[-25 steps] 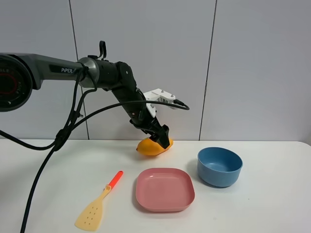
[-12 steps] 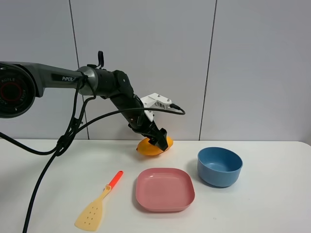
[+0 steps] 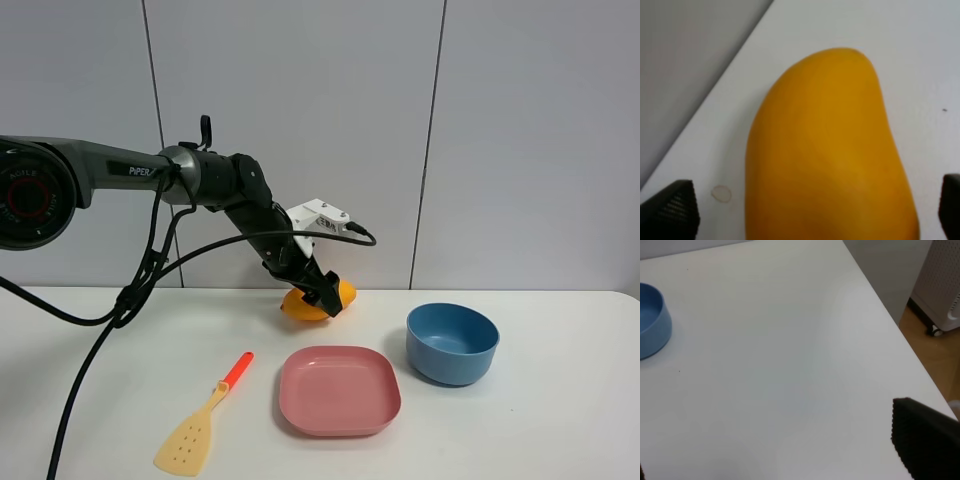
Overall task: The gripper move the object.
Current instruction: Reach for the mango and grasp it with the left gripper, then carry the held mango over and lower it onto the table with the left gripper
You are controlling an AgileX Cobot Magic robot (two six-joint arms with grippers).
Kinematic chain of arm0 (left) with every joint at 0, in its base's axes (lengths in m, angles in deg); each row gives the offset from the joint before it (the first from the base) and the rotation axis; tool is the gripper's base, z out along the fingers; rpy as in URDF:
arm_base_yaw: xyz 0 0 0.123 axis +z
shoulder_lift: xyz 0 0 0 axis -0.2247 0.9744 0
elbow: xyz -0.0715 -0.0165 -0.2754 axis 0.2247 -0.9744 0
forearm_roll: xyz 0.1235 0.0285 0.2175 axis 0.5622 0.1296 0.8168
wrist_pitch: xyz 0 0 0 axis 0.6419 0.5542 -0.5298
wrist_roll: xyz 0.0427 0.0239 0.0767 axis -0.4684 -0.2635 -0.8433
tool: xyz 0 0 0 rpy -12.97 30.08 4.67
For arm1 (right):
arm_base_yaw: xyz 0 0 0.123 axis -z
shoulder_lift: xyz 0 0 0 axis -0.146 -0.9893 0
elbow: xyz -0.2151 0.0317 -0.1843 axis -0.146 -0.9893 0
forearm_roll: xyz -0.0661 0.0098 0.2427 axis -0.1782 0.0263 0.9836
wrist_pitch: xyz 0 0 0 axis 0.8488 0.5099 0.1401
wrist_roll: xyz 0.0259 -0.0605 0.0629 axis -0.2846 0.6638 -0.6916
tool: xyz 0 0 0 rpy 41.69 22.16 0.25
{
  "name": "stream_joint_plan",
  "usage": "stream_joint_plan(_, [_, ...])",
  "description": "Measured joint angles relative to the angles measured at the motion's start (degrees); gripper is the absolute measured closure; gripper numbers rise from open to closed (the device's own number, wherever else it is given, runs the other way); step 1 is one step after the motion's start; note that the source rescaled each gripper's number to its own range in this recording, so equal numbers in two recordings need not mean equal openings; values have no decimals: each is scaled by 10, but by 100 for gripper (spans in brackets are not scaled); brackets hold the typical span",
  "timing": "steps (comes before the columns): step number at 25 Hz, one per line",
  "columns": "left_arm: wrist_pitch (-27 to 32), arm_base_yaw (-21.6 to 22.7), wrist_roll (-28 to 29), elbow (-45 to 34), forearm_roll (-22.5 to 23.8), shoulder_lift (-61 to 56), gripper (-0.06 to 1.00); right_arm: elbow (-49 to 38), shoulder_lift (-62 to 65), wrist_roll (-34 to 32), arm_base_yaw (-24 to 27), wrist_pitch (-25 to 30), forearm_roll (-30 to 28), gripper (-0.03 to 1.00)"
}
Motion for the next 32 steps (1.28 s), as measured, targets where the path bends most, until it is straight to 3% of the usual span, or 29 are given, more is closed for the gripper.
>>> stream_joint_plan(12, [-10, 0, -1, 0, -3, 8, -4, 0, 0, 0, 0, 0, 0, -3])
stream_joint_plan(14, [-9, 0, -1, 1, -3, 13, 8, 0, 0, 0, 0, 0, 0, -3])
stream_joint_plan(16, [-2, 0, -1, 1, -3, 16, 30, 0, 0, 0, 0, 0, 0, -3])
stream_joint_plan(17, [1, 0, -1, 1, -3, 17, 43, 0, 0, 0, 0, 0, 0, -3])
stream_joint_plan(19, [4, 0, -1, 2, -3, 17, 82, 0, 0, 0, 0, 0, 0, -3])
stream_joint_plan(20, [6, 0, -1, 3, -3, 17, 94, 0, 0, 0, 0, 0, 0, -3])
stream_joint_plan(27, [67, -6, 3, 4, 35, -9, 94, 0, 0, 0, 0, 0, 0, -3])
stream_joint_plan(32, [109, -12, 81, 3, 108, -104, 94, 0, 0, 0, 0, 0, 0, -3])
